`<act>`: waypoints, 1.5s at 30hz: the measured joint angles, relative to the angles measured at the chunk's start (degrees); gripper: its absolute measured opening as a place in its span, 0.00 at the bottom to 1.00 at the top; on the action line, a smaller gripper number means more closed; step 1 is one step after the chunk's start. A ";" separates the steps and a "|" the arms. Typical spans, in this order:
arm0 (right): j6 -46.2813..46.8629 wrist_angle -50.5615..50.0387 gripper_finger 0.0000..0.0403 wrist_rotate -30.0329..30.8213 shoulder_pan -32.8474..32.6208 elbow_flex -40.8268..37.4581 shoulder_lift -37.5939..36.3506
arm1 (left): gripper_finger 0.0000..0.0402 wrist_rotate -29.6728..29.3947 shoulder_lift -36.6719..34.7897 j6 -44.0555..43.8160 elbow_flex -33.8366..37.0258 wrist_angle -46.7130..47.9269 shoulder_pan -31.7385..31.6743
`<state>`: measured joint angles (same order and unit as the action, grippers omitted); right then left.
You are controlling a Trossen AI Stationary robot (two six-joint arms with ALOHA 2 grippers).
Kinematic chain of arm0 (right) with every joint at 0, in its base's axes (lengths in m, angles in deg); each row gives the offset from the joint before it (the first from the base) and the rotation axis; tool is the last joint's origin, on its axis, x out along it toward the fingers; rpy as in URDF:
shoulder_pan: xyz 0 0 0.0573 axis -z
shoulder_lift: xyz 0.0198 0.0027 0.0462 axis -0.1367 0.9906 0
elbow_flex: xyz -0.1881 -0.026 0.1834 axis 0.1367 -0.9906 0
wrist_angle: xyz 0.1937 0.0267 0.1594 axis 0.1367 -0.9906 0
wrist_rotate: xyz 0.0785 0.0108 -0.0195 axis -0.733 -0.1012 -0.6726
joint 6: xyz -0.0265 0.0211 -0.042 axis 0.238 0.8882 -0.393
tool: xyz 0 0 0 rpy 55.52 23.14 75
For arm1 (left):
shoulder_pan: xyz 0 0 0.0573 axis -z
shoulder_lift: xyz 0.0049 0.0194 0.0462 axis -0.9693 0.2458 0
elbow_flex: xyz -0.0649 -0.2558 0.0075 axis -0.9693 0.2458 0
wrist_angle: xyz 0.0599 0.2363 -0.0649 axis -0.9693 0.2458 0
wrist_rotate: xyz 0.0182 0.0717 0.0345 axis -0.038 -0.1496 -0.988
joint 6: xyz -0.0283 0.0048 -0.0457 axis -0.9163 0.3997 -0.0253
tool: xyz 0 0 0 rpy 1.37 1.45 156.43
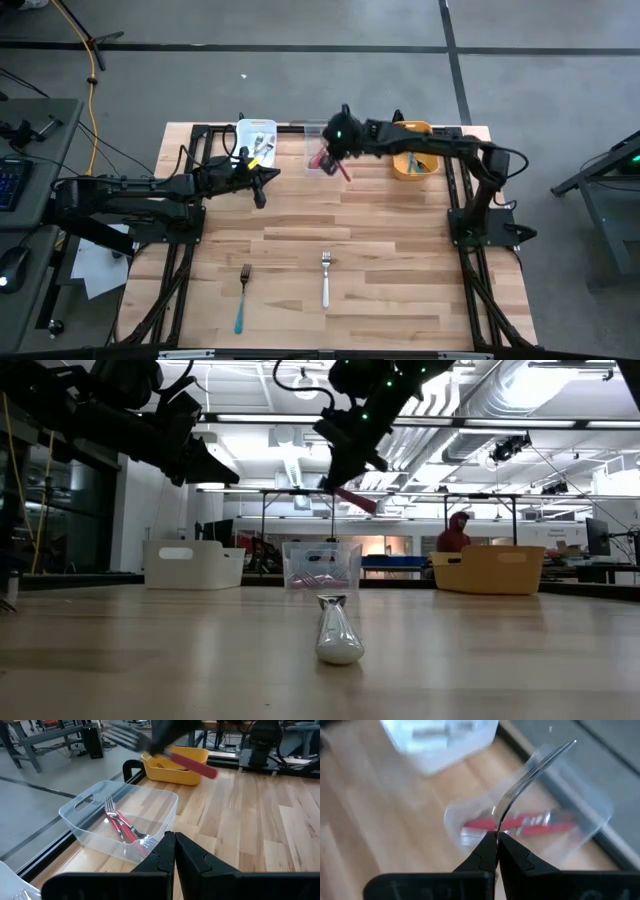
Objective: Sort silverware by color (type)
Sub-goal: Put the pink fork into the transparent bin, then put the white fork into the white bin
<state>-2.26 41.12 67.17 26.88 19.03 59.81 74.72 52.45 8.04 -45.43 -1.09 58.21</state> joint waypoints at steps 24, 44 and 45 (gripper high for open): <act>-3.74 -7.06 0.01 -11.57 11.88 20.17 23.19 | 0.01 0.04 0.00 -0.52 0.00 0.09 0.02; -8.46 -9.71 0.21 -9.80 10.08 22.73 24.86 | 0.01 0.07 0.00 -0.42 0.00 0.04 0.02; -9.12 -10.87 0.20 -8.52 9.54 23.27 24.62 | 0.01 0.07 0.00 -0.42 0.00 0.04 0.02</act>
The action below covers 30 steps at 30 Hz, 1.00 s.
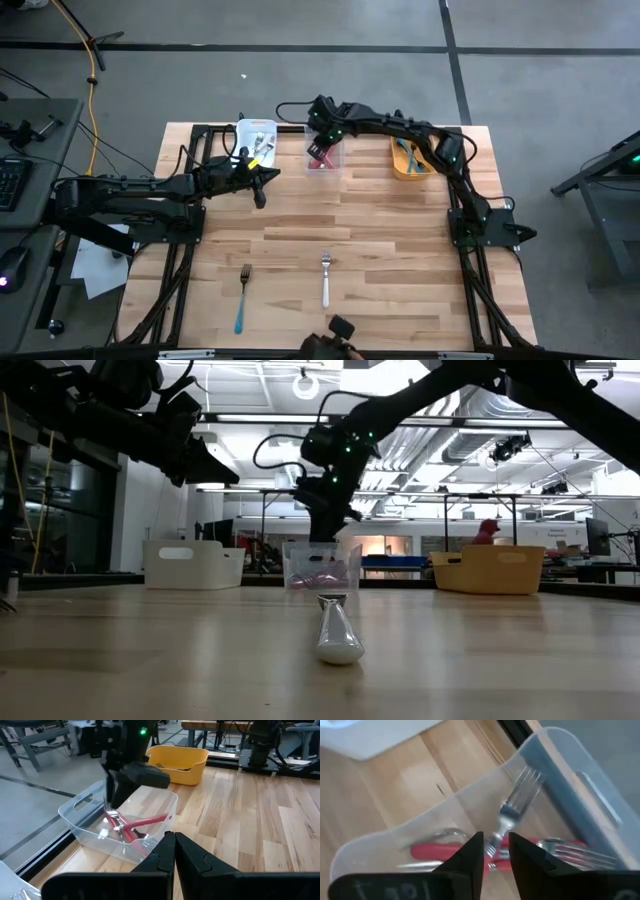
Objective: Sort silverware by color (type)
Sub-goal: Put the white fork into the white bin
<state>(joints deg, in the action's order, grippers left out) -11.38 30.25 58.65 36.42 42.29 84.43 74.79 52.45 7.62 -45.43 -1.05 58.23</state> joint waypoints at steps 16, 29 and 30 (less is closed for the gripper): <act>-4.89 32.38 0.00 9.12 -8.86 -37.37 -21.72 | 0.01 0.79 0.05 0.93 0.00 0.65 0.42; 6.38 54.63 0.00 15.93 -28.08 -75.93 -50.41 | 0.00 1.20 9.45 7.70 -2.52 -3.41 9.59; 7.36 55.81 0.00 17.35 -29.53 -77.92 -51.36 | 0.00 1.16 10.85 8.56 -3.36 -3.39 10.91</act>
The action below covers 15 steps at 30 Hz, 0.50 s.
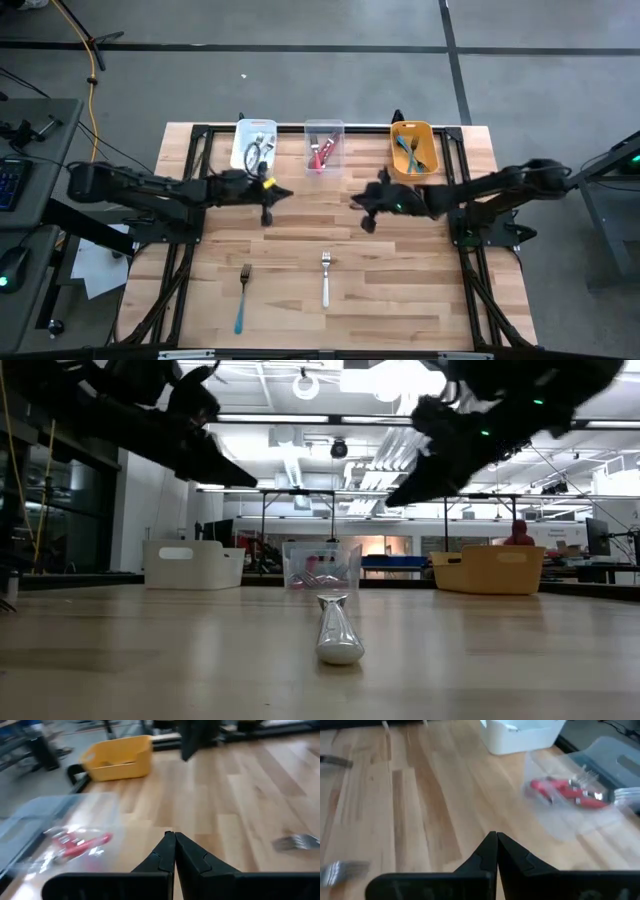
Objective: Sort silverware by color (type)
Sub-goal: Put the white fork into the white bin
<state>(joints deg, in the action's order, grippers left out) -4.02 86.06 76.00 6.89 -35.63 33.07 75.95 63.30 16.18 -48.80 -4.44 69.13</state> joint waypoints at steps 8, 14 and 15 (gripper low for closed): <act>2.74 12.39 0.00 6.78 -5.90 -11.00 -1.83 | 0.00 -0.41 13.31 6.99 -10.05 6.13 10.78; 4.55 18.67 0.00 6.80 -7.72 -14.05 -1.83 | 0.03 0.30 21.21 13.79 -17.99 10.91 18.32; 4.57 18.63 0.00 6.78 -8.04 -14.06 -1.82 | 0.04 0.32 22.18 14.85 -19.23 11.70 19.32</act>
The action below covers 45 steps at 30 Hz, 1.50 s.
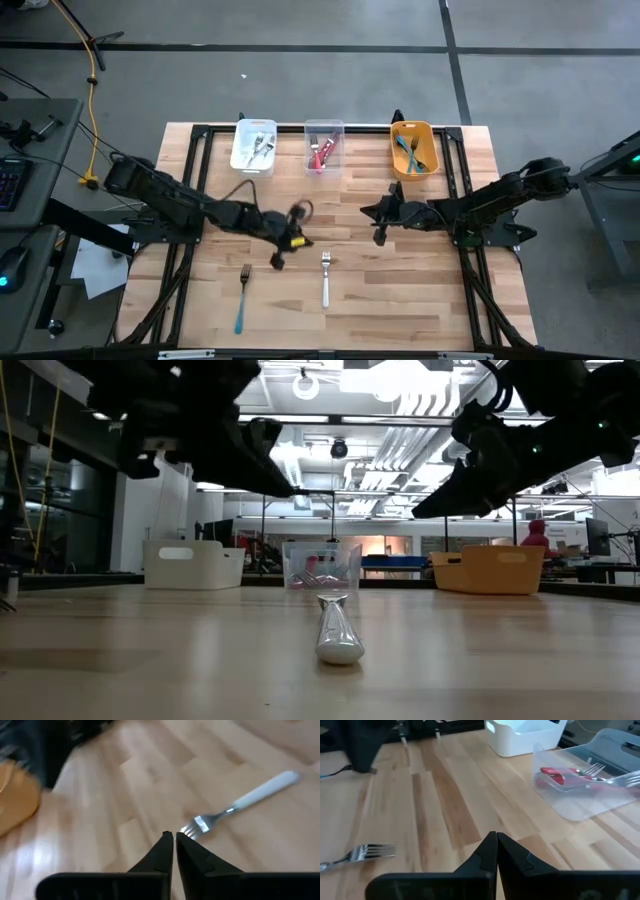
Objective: Sort silverware by color (type)
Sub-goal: Put the white fork into the white bin
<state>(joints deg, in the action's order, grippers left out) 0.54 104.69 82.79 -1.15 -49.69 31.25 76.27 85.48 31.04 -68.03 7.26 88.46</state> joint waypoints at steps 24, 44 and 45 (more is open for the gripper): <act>-0.08 0.43 0.00 0.20 -1.93 0.00 0.07 | 0.41 -3.39 21.69 17.78 -20.74 15.64 7.32; 0.14 -0.40 0.00 0.37 -1.93 0.00 0.86 | 0.40 -8.89 27.69 28.78 -22.26 11.08 7.80; 0.16 -0.33 0.00 0.44 -1.93 0.00 1.22 | 0.40 -8.98 27.87 29.00 -22.28 10.73 7.80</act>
<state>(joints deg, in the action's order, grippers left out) 0.70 104.37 83.22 -3.08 -49.69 32.47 67.29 113.35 60.04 -90.31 17.99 96.26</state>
